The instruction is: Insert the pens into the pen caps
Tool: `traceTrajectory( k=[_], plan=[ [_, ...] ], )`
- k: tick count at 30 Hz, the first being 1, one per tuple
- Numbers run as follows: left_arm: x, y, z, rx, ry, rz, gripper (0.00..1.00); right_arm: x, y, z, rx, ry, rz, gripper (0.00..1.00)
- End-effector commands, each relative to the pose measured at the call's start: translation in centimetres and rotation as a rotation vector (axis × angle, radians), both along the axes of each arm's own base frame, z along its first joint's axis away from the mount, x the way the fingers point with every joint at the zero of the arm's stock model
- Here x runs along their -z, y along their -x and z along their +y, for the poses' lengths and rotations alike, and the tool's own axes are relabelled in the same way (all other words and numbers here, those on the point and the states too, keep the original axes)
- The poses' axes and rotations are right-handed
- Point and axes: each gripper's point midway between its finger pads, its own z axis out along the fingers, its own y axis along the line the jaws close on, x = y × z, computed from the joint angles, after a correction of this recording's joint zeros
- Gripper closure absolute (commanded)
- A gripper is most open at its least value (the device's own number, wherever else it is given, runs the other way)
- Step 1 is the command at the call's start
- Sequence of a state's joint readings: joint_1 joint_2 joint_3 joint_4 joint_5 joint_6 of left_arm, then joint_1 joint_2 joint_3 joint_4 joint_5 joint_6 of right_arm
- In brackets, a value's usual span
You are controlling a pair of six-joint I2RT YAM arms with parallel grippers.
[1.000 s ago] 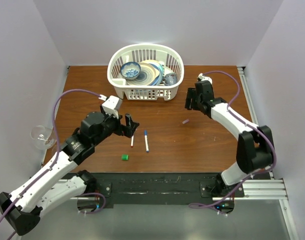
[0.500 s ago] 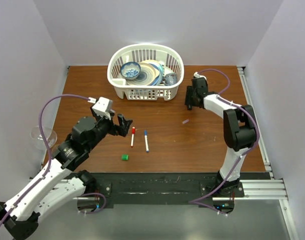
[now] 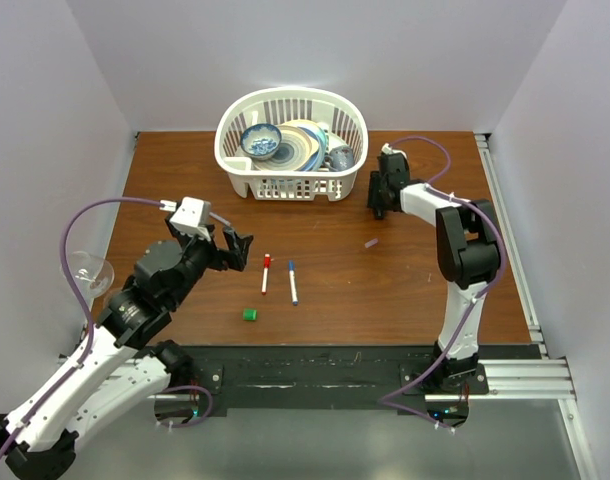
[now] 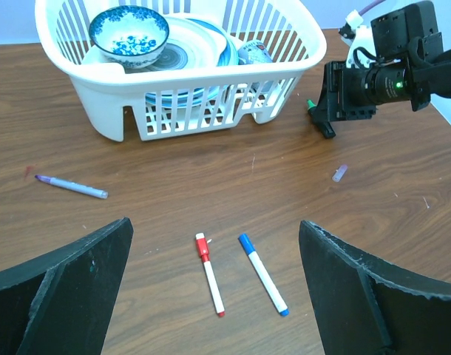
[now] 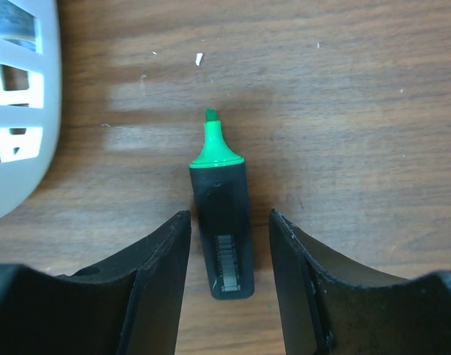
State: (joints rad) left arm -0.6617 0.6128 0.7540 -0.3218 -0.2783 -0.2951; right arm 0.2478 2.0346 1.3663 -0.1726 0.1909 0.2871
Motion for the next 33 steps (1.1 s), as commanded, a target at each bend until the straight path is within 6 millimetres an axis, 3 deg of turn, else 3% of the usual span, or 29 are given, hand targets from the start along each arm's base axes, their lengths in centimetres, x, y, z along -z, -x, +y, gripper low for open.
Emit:
traceTrajectory(
  k=[1,6,21,26,30,33],
  plan=[
    [-0.8,-0.4,0.5,-0.033,0.008,-0.033,0.00,-1.8,-1.4,-0.3,0.026,0.005,-0.036,0.52],
    [-1.1,-0.3,0.7,-0.035,0.015,-0.042,0.00,-0.3,-0.9,-0.5,0.036,0.019,0.038,0.54],
    [-1.6,0.0,1.3,-0.063,0.053,-0.059,0.01,0.7,2.3,-1.8,0.052,0.071,0.127,0.57],
    [-1.7,0.4,0.6,-0.020,0.074,-0.061,0.05,-0.6,3.9,-2.4,0.059,0.070,0.085,0.65],
    [-1.4,0.3,0.0,-0.006,0.086,-0.041,0.05,-0.2,6.3,-2.9,0.058,0.068,0.102,0.74],
    [-0.9,0.4,-0.9,0.030,0.093,-0.002,0.06,-1.3,7.2,-3.0,0.046,0.055,0.066,0.79]
  ],
)
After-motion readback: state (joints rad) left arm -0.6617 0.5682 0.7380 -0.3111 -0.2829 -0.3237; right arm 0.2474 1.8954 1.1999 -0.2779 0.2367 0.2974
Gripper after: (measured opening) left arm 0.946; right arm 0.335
